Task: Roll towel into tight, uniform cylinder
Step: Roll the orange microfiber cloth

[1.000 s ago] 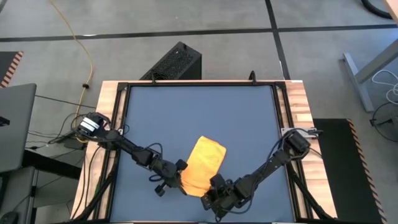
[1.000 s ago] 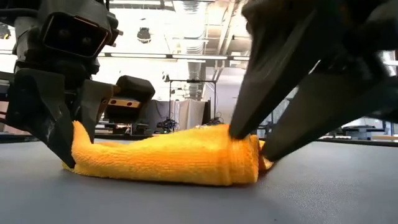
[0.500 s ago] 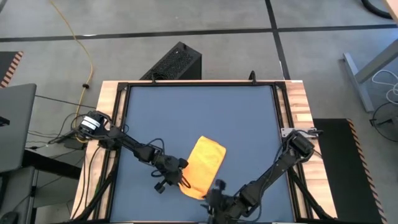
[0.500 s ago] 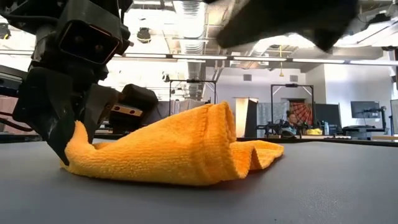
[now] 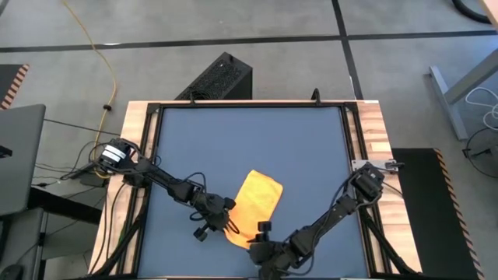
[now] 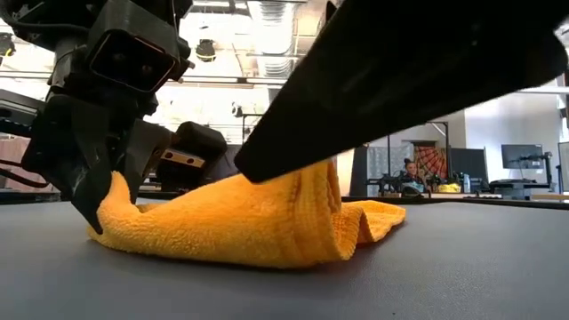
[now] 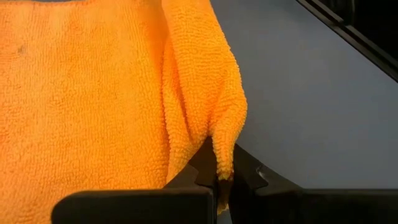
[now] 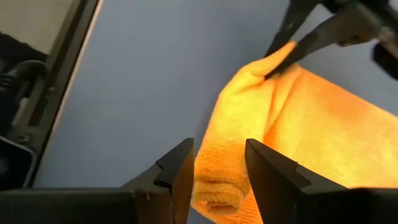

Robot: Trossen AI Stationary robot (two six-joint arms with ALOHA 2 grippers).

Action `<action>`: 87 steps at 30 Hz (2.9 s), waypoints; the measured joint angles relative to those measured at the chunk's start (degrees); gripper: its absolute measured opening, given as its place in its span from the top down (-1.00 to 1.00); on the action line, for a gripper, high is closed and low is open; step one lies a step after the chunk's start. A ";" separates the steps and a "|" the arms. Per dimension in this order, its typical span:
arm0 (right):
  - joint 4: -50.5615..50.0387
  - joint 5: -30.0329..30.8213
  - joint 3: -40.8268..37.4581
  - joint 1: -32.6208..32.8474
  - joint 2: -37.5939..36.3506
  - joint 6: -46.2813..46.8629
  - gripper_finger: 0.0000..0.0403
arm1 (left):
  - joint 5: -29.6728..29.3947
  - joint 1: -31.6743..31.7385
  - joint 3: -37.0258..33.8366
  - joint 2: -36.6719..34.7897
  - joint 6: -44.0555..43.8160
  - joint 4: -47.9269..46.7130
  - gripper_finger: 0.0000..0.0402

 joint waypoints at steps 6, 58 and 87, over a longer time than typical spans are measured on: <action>-1.78 -2.57 0.02 -0.12 0.00 1.08 0.15 | 0.00 0.02 0.00 0.00 0.30 0.09 1.00; 1.24 -5.68 -0.04 1.72 3.61 64.47 0.88 | 9.35 4.74 -5.22 -0.28 -37.17 3.51 0.99; -4.95 -7.44 0.04 -0.31 3.28 73.47 0.88 | -2.85 -6.33 -6.05 -15.36 -9.00 12.85 0.75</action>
